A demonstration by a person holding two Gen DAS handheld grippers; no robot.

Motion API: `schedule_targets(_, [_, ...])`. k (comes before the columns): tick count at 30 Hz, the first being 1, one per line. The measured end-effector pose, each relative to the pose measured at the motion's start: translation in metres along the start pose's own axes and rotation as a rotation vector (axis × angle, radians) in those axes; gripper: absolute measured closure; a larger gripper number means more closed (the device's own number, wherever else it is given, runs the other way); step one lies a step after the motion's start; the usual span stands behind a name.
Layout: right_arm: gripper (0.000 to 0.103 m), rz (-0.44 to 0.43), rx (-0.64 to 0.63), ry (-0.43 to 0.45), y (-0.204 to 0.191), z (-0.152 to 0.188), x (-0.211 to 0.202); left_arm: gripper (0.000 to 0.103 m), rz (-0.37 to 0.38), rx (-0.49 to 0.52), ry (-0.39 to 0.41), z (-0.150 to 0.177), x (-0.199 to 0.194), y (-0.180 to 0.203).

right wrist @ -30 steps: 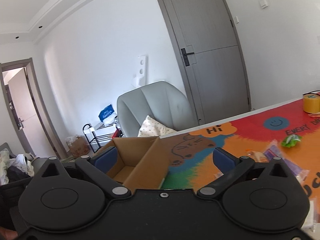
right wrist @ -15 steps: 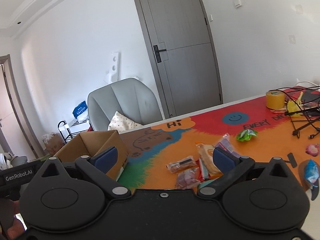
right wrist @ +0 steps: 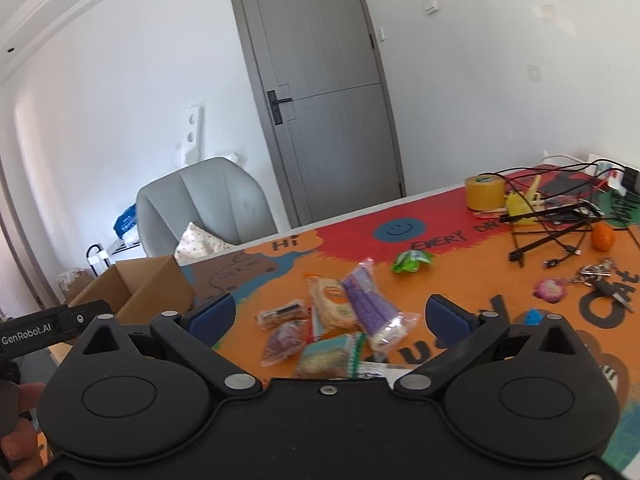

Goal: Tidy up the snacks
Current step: 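Move both grippers back over the snacks on the table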

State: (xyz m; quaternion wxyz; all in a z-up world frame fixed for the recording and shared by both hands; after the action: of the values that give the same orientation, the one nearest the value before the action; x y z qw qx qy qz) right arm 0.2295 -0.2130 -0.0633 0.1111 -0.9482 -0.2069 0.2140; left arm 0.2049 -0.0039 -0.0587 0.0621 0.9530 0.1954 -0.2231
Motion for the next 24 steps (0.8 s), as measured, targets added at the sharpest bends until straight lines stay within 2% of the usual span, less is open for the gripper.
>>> schedule_targets(7, [0.000, 0.027, 0.021, -0.014, 0.026, 0.011, -0.014, 0.006, 0.041, 0.034, -0.015, 0.016, -0.001, 0.022])
schedule_targets(16, [0.002, 0.019, 0.057, -0.047, 0.037, 0.030, -0.006, 0.007, 0.076, 0.096, -0.035, 0.036, 0.008, 0.048])
schedule_targets(20, [0.008, 0.021, 0.079, -0.080, 0.043, 0.043, 0.003, 0.010, 0.093, 0.104, -0.068, 0.051, 0.018, 0.058])
schedule_targets(24, [0.008, 0.023, 0.092, -0.108, 0.048, 0.053, 0.013, 0.015, 0.099, 0.130, -0.109, 0.067, 0.030, 0.067])
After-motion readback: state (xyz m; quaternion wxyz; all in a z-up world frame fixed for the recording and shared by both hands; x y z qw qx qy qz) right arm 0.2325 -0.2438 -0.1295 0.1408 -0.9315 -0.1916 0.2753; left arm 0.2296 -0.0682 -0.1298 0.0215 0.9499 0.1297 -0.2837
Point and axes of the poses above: each gripper's, at about its wrist camera, not at the fingertips, and x roughly the way its jaws point, y to its right, z to its underside, the point moved 9 cm from there along x, roughly the way its jaws point, and after that the axes turned 13 degrees about -z, right-handed, at the moved point
